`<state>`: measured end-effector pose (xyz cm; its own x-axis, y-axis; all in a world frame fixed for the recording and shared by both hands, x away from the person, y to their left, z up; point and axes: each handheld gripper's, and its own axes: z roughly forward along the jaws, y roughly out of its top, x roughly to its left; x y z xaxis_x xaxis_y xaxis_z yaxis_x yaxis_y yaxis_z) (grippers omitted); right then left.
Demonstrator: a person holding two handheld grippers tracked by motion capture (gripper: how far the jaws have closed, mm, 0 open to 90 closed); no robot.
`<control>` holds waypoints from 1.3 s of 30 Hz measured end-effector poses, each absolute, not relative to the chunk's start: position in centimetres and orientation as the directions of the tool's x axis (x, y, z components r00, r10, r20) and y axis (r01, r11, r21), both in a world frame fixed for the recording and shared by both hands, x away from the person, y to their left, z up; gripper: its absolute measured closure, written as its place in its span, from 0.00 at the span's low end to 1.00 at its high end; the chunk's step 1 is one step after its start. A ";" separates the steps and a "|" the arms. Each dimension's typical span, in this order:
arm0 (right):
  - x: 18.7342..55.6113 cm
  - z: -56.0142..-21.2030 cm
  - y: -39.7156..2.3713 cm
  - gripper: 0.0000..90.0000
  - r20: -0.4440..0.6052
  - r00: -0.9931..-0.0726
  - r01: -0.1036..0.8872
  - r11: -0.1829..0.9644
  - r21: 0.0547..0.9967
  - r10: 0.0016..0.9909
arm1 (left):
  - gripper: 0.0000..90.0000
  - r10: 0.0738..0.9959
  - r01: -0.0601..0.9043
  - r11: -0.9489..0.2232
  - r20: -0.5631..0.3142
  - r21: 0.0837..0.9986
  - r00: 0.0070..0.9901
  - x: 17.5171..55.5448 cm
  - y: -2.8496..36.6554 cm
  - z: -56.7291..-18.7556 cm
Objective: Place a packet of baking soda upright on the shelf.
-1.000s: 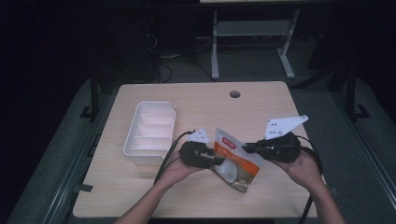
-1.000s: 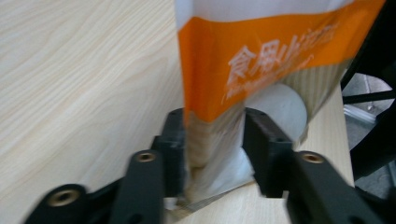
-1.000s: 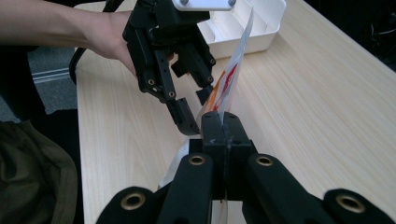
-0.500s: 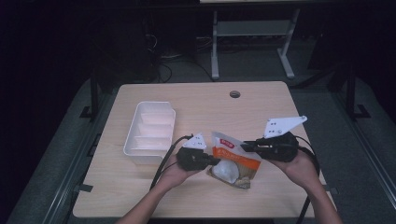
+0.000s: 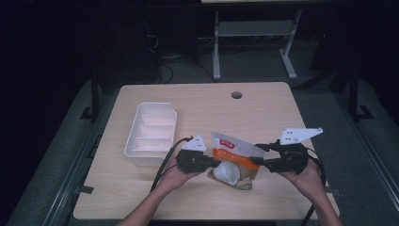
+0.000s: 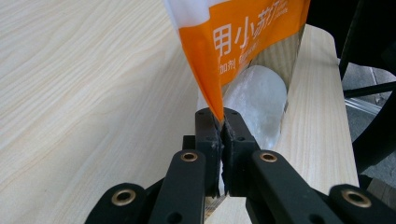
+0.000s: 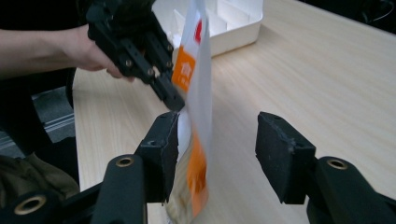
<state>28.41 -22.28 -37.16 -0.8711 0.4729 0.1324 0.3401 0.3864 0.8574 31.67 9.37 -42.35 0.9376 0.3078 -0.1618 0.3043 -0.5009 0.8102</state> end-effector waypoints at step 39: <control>27.8 -39.4 -20.4 1.00 0.127 -0.887 0.333 0.424 0.843 0.444 | 0.73 0.360 0.304 -0.494 -0.126 0.815 0.924 29.5 12.0 -42.3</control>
